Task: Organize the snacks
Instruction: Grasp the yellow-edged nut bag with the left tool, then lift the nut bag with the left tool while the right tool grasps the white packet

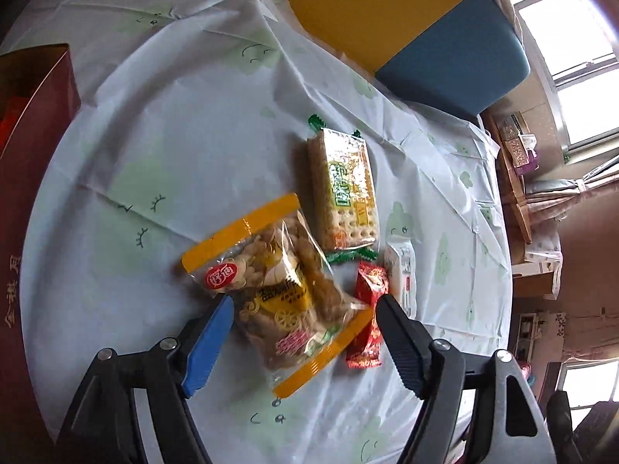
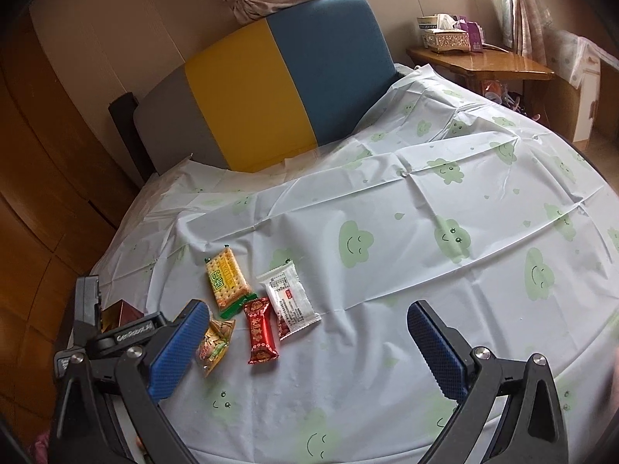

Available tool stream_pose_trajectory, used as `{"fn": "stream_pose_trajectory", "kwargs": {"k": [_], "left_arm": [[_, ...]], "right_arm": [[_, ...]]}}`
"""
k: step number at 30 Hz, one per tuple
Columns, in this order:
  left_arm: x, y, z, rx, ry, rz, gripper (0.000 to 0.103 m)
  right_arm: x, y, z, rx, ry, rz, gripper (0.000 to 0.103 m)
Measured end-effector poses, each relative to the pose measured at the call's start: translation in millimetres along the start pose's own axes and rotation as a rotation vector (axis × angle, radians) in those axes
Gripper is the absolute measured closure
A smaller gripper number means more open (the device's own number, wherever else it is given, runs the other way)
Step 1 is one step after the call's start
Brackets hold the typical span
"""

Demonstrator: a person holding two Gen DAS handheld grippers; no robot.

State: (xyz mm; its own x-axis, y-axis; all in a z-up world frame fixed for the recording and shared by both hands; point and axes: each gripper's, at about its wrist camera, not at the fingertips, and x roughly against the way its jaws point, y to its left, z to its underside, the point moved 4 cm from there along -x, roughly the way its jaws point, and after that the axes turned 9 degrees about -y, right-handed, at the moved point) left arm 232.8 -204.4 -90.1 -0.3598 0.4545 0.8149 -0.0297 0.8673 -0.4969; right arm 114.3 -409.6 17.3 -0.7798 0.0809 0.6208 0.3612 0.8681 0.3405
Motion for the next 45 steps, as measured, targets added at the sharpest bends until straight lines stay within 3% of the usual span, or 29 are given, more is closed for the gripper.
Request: {"fn": "stream_pose_trajectory", "kwargs": {"k": [4,8,10,18,27,34,35,41,43,45], "left_arm": [[-16,-14,-5,-0.098,-0.013,-0.089,0.026],[-24,-29,8,-0.308,-0.025,-0.185,0.028],[-22,-28,15,-0.366,-0.064,-0.214,0.038],[7,-21,37,-0.462,-0.108,-0.150,0.063],[41,-16,86,-0.644,-0.137,-0.097,0.071],[50,-24,111,-0.725,-0.069,0.005,0.067],[52,-25,111,-0.730,-0.066,0.010,0.062],[52,-25,107,-0.798,-0.045,-0.023,0.056],[47,-24,103,-0.791,-0.016,-0.016,0.049],[41,-24,103,-0.777,0.029,0.016,0.034]], "right_arm": [[0,-1,0,-0.009,0.002,-0.008,0.000],[0,-3,-1,-0.021,0.002,-0.004,0.000],[-1,-5,0,-0.028,0.004,-0.003,0.000],[-5,-3,2,0.020,0.011,0.030,0.000],[-11,-14,5,0.000,0.033,0.080,0.000],[-15,-18,7,0.007,0.047,0.114,0.000],[-15,-18,7,0.008,0.048,0.116,0.000],[-15,-18,7,0.005,0.042,0.115,0.000],[-14,-18,7,0.004,0.040,0.111,0.000],[-15,-17,7,0.002,0.045,0.106,0.000]]}}
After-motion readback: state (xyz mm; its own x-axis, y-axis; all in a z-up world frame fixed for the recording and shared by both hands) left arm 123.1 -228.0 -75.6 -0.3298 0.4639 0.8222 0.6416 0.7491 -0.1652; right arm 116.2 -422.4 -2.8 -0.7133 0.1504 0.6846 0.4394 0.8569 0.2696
